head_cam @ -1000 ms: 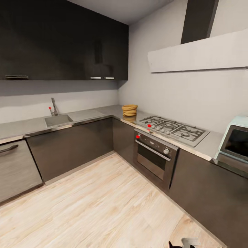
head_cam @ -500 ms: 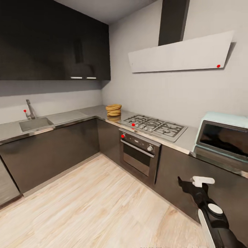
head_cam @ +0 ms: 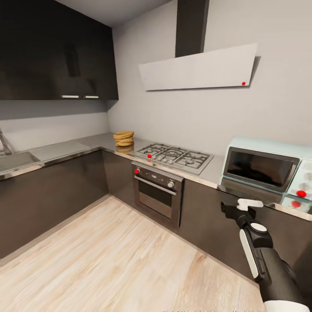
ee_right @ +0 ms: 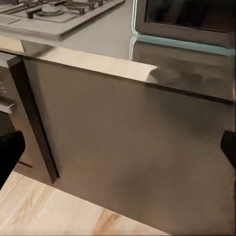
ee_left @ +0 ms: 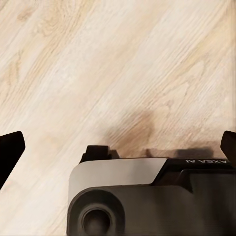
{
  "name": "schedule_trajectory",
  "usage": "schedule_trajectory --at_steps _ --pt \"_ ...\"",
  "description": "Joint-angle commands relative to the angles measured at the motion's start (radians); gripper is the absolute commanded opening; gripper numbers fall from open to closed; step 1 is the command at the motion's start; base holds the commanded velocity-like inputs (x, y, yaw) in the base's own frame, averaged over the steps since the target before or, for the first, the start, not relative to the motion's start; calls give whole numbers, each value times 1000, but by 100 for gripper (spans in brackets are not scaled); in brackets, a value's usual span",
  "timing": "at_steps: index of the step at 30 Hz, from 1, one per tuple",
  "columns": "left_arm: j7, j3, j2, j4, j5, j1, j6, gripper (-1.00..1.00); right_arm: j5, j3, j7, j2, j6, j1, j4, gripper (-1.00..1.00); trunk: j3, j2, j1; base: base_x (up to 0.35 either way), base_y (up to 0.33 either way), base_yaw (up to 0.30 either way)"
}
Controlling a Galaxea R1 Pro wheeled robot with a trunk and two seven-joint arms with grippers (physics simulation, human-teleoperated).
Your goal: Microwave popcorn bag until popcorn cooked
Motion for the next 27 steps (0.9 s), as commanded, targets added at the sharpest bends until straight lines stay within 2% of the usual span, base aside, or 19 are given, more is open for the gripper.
schedule_trajectory --at_steps 1,7,10,15,20,27 --pt "1 5 0 1 0 -1 -3 100 1 2 -4 0 6 -1 -3 100 -2 -1 0 0 0 -264" --pt "2 22 -1 1 12 -5 -3 100 3 3 -8 0 7 -1 -21 100 -6 -1 0 0 0 -267" --pt "2 57 0 1 12 -5 -3 100 3 5 -8 2 7 -1 -21 100 2 20 -11 0 0 -267" --pt "2 75 3 0 11 -4 -3 100 1 23 -7 6 7 0 -23 100 14 55 -31 0 0 -268" --pt "0 65 -1 -1 5 -3 -3 100 2 51 -8 9 7 2 -26 100 16 62 -34 0 0 -216" --pt "-2 76 6 0 9 -8 -3 100 1 53 -9 9 5 2 -28 100 15 62 -34 71 64 -16"
